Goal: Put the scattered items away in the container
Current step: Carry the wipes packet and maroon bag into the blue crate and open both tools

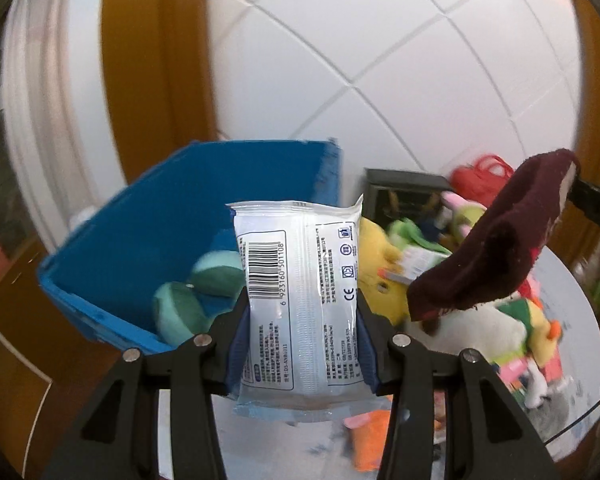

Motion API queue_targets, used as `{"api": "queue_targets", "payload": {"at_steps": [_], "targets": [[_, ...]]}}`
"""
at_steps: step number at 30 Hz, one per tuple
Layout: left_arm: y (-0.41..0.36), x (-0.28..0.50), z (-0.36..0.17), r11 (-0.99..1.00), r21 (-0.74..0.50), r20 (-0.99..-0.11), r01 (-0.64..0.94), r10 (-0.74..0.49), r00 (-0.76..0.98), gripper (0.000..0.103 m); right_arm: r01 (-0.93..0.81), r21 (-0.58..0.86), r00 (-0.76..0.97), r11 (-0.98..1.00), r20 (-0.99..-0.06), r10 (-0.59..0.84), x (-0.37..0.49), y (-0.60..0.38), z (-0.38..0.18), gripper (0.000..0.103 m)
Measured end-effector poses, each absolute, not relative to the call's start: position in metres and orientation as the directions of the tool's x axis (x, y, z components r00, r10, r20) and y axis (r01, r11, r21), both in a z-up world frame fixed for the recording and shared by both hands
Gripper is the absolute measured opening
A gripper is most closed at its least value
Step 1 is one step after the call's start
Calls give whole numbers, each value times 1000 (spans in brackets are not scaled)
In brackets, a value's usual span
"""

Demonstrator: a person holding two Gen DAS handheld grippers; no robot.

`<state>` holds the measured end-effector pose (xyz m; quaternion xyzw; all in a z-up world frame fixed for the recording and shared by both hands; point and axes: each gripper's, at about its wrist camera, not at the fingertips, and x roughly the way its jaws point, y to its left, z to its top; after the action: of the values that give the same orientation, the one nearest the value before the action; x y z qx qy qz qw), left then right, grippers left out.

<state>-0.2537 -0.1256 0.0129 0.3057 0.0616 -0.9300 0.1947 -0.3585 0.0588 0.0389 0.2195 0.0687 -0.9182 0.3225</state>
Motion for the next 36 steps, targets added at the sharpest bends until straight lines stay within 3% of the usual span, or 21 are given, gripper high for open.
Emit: {"api": "queue_targets", "payload": {"at_steps": [12,16,21,26,29,31,35,36], "targets": [[-274,-248,30,-849,16,-573,527,-440,-691,45,726,32,-641,-687,-330,-693,-345,-115,80,15],[-315,-252,24,-832,31,-586,553,-464,-664,45,741,31,-623,-670,-340,-705,-346,-160,76,15],[-347,-266,1,-831,35,-621,555,-454,-639,45,757,64,-598,-651,-337,-728,-351,-201,64,15],[-366,-275,-15,-837,32,-640,546,-437,-632,45,746,75,-622,-662,-276,-733,-353,-211,72,15],[-371,-277,-22,-843,23,-649,538,-421,-633,46,733,63,-635,-677,-294,-714,-356,-218,70,15],[-374,-279,-26,-841,22,-659,541,-419,-624,50,727,62,-630,-684,-336,-700,-360,-225,60,16],[-377,-285,-39,-832,41,-673,554,-433,-600,81,716,59,-612,-696,-426,-666,-366,-235,31,25],[-377,-285,-40,-833,41,-672,552,-432,-601,81,715,59,-604,-697,-450,-658,-369,-237,24,27]]}}
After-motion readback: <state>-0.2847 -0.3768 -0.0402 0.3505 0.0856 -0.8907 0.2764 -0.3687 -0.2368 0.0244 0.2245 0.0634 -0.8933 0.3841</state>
